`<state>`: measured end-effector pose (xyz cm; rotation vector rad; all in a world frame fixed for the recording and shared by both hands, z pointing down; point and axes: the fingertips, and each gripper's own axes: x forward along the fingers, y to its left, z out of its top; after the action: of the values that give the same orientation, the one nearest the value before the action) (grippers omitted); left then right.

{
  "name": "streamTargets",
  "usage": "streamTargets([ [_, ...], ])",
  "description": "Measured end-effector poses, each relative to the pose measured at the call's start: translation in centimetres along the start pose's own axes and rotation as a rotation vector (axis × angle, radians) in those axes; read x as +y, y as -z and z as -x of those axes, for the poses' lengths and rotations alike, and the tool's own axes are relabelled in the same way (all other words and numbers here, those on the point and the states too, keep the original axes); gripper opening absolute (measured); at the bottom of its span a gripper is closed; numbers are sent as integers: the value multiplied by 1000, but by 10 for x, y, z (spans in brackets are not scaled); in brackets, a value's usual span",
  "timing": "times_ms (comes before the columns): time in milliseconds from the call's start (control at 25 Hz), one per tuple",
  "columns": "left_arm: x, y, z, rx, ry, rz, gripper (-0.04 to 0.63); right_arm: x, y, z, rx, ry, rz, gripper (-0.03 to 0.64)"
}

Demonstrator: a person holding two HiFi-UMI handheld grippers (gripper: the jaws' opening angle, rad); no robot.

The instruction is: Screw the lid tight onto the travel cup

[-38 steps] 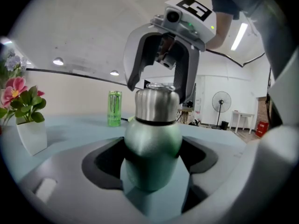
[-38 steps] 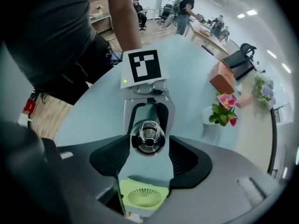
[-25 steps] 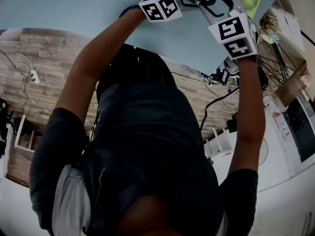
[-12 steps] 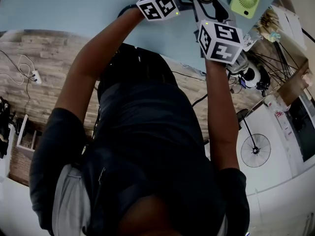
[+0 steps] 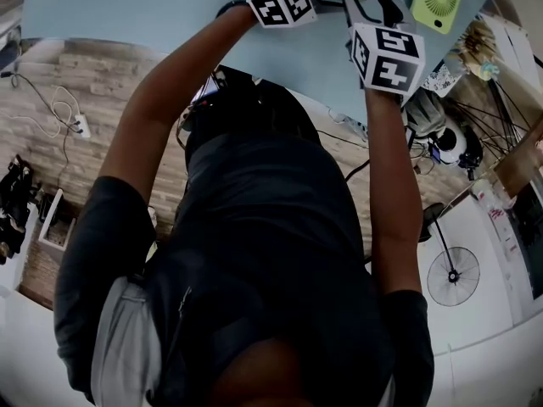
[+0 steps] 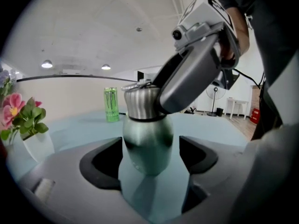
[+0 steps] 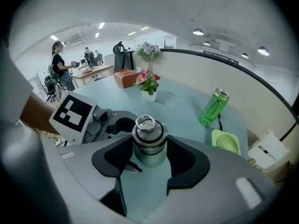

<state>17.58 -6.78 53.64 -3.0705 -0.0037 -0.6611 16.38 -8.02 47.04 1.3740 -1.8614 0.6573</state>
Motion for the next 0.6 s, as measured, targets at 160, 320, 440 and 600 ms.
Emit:
streamTargets([
  [160, 3, -2, 26, 44, -22, -28, 417, 8, -3, 6, -17, -36, 3, 222],
  [320, 13, -13, 52, 58, -61, -19, 416, 7, -8, 21, -65, -52, -5, 222],
  [440, 16, -28, 73, 50, -92, -20, 416, 5, -16, 39, -113, -58, -6, 222],
  [600, 21, -50, 103, 27, -145, -20, 416, 2, -30, 66, -198, -70, -19, 222],
])
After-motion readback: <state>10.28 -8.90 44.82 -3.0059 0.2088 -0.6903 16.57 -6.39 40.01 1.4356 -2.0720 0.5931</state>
